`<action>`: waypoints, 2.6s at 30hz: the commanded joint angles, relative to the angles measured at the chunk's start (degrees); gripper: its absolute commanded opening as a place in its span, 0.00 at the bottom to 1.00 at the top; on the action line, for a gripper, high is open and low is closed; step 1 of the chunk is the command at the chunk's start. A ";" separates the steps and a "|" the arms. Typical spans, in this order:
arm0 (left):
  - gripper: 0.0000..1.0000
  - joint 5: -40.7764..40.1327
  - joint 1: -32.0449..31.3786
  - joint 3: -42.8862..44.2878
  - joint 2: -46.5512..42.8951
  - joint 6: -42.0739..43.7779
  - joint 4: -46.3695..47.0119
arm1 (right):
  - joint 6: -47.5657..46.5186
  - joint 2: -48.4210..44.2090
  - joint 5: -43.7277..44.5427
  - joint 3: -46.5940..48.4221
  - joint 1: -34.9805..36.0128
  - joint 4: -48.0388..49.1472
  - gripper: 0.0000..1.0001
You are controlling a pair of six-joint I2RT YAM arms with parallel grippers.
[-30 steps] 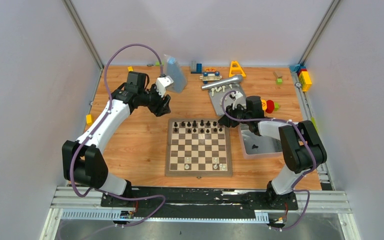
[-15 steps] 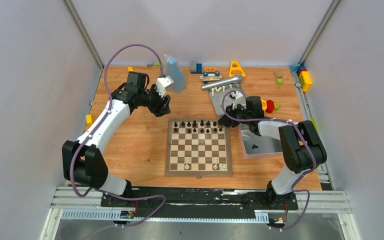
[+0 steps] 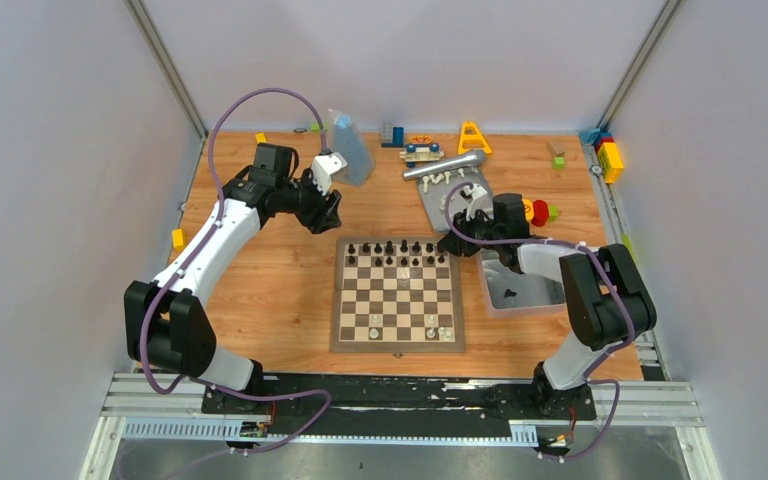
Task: Set up the chess pieces on the board
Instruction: Place the chess piece on the chessboard, then adjust the storage box at the center of the board.
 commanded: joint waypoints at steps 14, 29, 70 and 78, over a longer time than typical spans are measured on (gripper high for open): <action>0.61 1.19 0.26 0.52 -0.69 0.31 -0.57 | 0.39 -2.00 1.62 -0.18 0.96 -1.15 0.21; 0.62 0.28 0.24 0.09 -1.35 0.62 -0.39 | 0.01 -4.49 2.56 0.55 1.27 -1.99 0.46; 0.91 2.93 0.52 -0.52 -4.71 -3.77 -0.67 | -41.17 -28.85 10.05 10.40 -16.26 -62.21 0.63; 0.95 2.93 0.61 -1.13 -6.61 1.07 -1.03 | -49.12 -30.51 18.50 7.04 -16.33 -66.80 0.62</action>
